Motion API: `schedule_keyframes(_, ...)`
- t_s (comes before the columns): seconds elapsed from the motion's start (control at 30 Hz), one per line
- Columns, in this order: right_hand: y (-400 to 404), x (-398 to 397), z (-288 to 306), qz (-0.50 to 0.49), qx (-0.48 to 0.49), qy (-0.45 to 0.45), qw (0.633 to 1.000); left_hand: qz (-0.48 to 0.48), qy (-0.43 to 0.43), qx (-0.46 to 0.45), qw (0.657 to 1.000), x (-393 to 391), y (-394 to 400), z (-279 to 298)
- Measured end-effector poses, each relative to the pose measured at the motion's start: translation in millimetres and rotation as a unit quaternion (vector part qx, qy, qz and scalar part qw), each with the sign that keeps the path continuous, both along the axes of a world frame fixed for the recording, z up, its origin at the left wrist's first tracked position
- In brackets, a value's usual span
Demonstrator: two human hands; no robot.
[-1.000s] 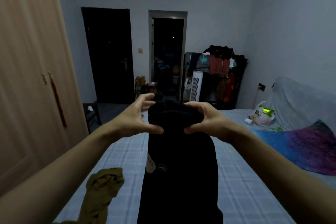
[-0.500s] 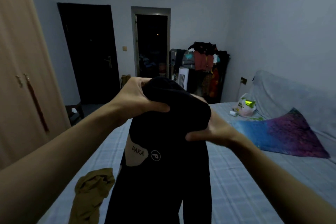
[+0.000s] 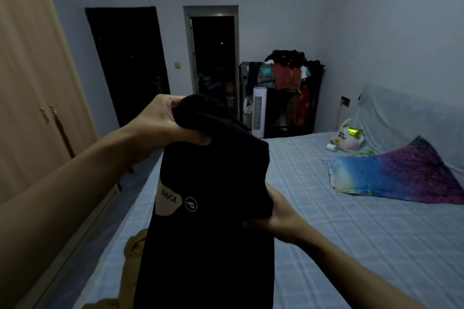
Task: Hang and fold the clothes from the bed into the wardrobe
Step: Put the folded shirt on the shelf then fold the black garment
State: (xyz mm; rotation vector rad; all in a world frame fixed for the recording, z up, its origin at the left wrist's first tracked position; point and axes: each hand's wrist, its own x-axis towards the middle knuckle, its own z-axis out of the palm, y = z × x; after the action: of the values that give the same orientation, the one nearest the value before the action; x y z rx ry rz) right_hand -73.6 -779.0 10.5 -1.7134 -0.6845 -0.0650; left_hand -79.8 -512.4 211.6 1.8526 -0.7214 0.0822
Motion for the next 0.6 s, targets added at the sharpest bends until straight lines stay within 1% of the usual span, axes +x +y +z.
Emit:
schedule_keyframes(0.1, -5.5, 5.2, 10.3, -0.006, 0.024, 0.047, 0.999, 0.006, 0.024, -0.010, 1.000, -1.6, 24.5, -0.8)
schedule_keyframes(0.2, -15.1, 9.8, 33.0, -0.010, 0.017, 0.052, 0.998, 0.019, 0.043, -0.050, 0.998, -2.3, 45.2, -6.0)
schedule_keyframes(0.23, -18.4, 11.4, 41.7, -0.010, 0.029, 0.051, 0.998, 0.024, 0.047, -0.066, 0.996, -2.1, 50.0, -8.4)
schedule_keyframes(0.33, -24.8, 13.3, 61.5, -0.023, 0.113, 0.060, 0.992, 0.034, 0.059, -0.117, 0.991, -3.0, 56.2, -11.1)
schedule_keyframes(0.4, -28.3, 13.0, 61.7, -0.044, 0.125, 0.042, 0.990, 0.047, 0.056, -0.129, 0.989, -5.0, 50.5, -7.9)
schedule_keyframes(0.47, -37.4, 9.0, 47.8, -0.013, 0.097, 0.046, 0.994, 0.060, 0.056, -0.128, 0.988, -6.5, 37.4, -2.3)
schedule_keyframes(0.5, -42.4, 4.0, 38.2, 0.012, 0.066, 0.059, 0.996, 0.068, 0.058, -0.130, 0.988, -7.7, 28.6, 0.9)
schedule_keyframes(0.53, -45.6, -2.3, 27.0, 0.023, 0.019, 0.063, 0.998, 0.079, 0.055, -0.130, 0.987, -8.5, 19.3, 4.3)
schedule_keyframes(0.6, -40.6, -13.6, -0.4, -0.009, -0.083, 0.012, 0.996, 0.103, 0.038, -0.121, 0.987, -7.8, 1.4, 10.6)
